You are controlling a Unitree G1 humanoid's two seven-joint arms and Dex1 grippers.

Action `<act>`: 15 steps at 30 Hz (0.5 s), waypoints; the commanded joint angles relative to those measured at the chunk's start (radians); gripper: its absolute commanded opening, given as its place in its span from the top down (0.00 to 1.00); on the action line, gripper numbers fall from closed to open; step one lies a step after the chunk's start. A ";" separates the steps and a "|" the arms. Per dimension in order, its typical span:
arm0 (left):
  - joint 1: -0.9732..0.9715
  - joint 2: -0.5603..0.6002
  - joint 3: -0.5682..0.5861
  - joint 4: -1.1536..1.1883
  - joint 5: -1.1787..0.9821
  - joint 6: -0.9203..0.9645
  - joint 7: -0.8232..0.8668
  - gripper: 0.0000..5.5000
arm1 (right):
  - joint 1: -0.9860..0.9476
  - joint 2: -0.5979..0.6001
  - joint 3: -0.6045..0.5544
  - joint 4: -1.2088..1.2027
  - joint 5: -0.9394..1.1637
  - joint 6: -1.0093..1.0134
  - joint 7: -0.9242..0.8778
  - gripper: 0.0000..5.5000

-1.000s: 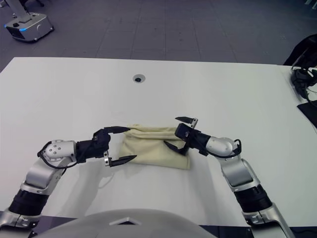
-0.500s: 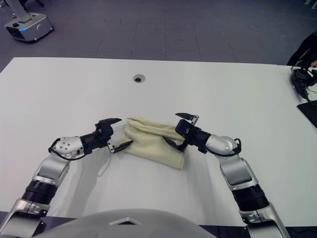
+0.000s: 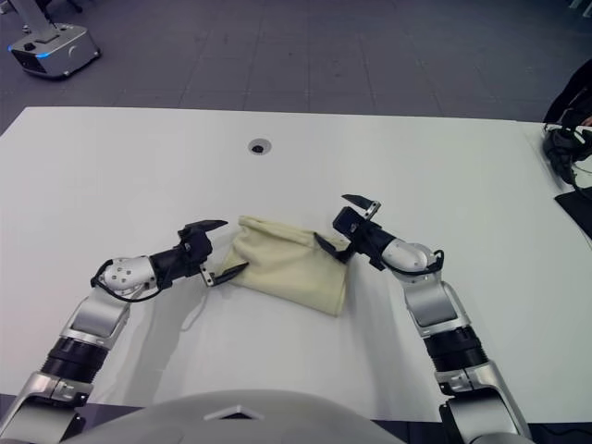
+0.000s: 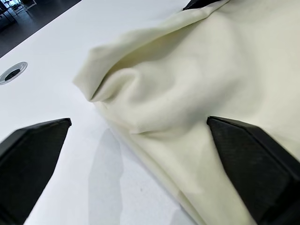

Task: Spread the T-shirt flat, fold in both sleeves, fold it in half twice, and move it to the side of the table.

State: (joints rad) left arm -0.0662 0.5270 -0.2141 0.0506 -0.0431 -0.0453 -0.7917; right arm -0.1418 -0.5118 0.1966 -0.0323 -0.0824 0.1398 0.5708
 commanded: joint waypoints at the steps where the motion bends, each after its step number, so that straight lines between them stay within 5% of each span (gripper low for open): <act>1: 0.028 0.018 -0.017 0.014 0.030 0.021 -0.006 0.02 | 0.002 0.008 -0.015 -0.040 0.025 -0.005 0.014 0.02; 10: 0.031 0.019 -0.021 0.020 0.036 0.015 -0.004 0.02 | -0.041 0.053 -0.085 -0.025 0.044 -0.050 -0.070 0.02; 15: 0.033 0.018 -0.022 0.020 0.035 0.014 -0.003 0.02 | 0.023 0.050 -0.023 -0.117 0.124 -0.017 0.049 0.02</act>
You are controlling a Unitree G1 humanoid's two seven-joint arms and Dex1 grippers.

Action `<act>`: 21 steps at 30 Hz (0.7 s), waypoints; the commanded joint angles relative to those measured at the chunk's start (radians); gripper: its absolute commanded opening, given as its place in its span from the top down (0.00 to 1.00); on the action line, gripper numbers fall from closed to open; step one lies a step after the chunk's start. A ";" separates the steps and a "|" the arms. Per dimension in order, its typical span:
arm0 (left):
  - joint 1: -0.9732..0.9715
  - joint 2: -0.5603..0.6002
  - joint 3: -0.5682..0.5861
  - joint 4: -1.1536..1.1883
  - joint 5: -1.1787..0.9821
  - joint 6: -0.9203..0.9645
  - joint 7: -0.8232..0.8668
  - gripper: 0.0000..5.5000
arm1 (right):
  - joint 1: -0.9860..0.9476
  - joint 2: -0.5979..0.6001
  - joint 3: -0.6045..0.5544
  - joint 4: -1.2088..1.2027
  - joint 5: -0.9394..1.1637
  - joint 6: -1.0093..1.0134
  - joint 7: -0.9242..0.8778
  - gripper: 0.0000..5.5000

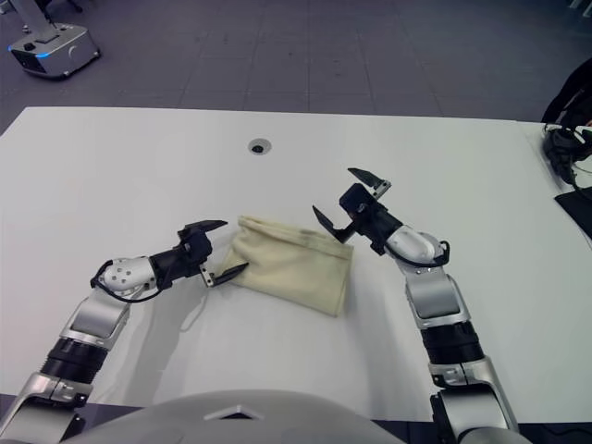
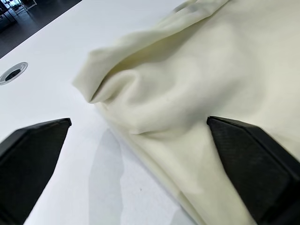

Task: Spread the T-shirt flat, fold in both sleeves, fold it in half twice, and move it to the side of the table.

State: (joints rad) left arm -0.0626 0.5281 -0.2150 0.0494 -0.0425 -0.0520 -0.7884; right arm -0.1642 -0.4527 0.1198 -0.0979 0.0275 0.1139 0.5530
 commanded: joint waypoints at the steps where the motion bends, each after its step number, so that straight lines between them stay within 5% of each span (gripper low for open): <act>1: 0.029 0.017 -0.022 0.022 0.035 0.020 -0.006 0.02 | 0.049 -0.012 0.066 -0.052 0.004 0.006 0.074 0.02; 11: 0.034 0.015 -0.018 0.022 0.030 0.014 0.000 0.02 | -0.003 0.012 0.200 0.055 -0.135 -0.055 0.078 0.02; 21: 0.050 0.013 -0.017 -0.004 0.027 0.027 0.012 0.02 | -0.043 0.029 0.204 0.157 -0.190 -0.100 0.052 0.02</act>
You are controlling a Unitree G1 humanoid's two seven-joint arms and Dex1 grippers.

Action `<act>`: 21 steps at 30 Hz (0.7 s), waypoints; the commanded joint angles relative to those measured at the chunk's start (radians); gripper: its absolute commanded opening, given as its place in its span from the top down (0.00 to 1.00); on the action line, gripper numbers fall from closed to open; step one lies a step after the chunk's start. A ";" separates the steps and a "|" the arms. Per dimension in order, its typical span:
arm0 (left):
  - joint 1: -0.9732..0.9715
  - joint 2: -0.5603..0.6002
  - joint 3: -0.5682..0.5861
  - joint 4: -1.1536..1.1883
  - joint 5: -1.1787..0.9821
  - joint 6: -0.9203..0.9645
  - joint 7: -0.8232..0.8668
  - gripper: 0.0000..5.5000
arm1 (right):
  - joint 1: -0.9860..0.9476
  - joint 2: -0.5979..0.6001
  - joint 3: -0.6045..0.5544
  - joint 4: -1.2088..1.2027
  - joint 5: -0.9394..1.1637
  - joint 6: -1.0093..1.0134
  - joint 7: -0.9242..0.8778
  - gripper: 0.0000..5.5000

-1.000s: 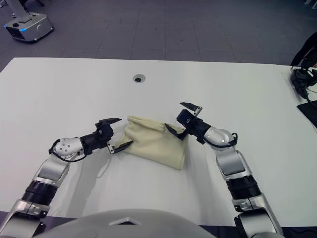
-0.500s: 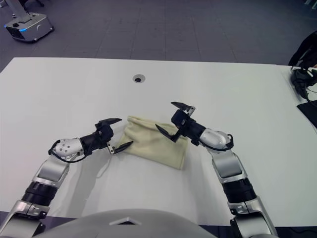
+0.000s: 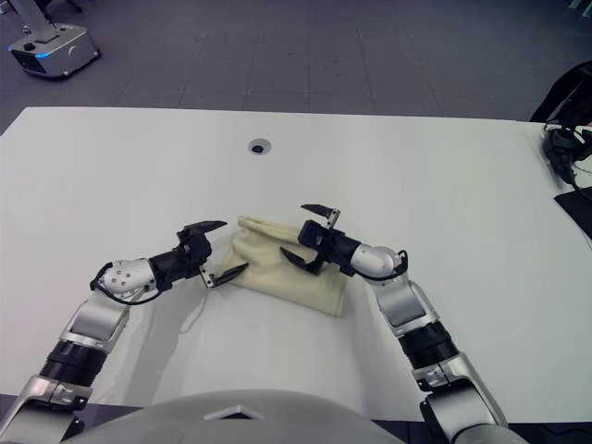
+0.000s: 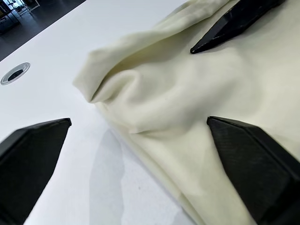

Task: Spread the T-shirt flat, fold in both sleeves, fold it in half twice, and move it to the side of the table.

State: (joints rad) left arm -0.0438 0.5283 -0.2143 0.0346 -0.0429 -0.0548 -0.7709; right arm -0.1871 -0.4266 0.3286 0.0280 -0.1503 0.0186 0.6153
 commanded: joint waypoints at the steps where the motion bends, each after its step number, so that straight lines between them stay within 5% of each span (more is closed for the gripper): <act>1: 0.033 0.014 -0.018 0.010 0.028 0.031 -0.005 0.02 | -0.024 0.006 -0.009 0.036 -0.010 -0.007 -0.013 0.02; 21: 0.044 0.019 -0.031 0.020 0.039 0.023 -0.003 0.02 | -0.074 0.010 -0.084 0.131 -0.011 -0.038 -0.074 0.02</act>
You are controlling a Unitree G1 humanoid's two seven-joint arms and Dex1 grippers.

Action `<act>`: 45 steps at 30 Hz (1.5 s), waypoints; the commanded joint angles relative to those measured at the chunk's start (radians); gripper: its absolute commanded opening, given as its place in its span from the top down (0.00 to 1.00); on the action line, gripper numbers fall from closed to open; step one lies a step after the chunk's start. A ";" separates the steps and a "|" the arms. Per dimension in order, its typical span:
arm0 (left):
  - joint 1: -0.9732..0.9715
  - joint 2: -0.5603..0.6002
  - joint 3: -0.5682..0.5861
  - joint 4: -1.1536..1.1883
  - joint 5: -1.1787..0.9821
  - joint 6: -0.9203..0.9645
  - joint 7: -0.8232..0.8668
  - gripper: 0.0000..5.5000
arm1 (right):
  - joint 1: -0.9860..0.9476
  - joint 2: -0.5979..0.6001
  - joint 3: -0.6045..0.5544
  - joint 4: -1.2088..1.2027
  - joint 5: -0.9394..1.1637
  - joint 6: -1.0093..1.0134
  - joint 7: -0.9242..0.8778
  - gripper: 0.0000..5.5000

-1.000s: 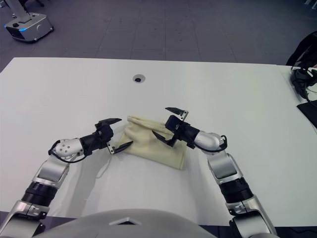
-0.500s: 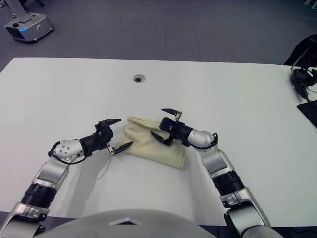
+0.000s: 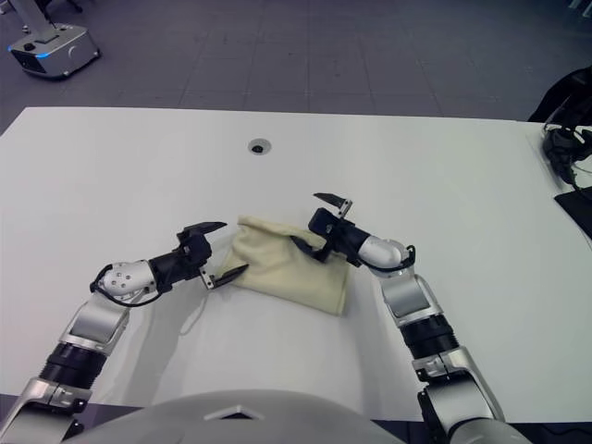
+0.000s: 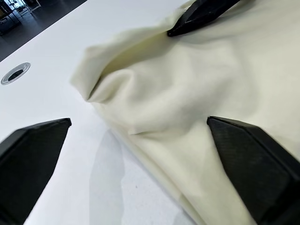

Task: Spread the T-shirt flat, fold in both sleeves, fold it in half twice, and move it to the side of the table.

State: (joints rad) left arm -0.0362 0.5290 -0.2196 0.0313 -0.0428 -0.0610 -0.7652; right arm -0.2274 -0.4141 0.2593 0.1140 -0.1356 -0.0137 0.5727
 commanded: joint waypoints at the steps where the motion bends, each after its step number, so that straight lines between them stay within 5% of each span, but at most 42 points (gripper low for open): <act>1: 0.037 0.019 -0.026 0.023 0.039 0.029 -0.009 0.02 | -0.040 -0.004 -0.013 0.060 -0.037 -0.007 -0.042 0.02; 13: 0.053 0.023 -0.023 0.014 0.035 0.028 -0.001 0.02 | -0.092 0.021 0.026 0.159 -0.117 -0.042 -0.095 0.02; 27: 0.056 0.021 -0.027 0.008 0.036 0.033 0.003 0.02 | -0.156 0.033 -0.073 0.182 -0.090 -0.099 -0.214 0.02; 45: 0.030 0.021 -0.033 0.038 0.036 0.018 -0.015 0.02 | -0.052 0.017 -0.115 -0.001 0.076 -0.049 -0.048 0.02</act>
State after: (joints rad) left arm -0.0336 0.5316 -0.2282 0.0311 -0.0435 -0.0684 -0.7671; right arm -0.2948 -0.4085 0.1212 0.1526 -0.0996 -0.0758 0.4752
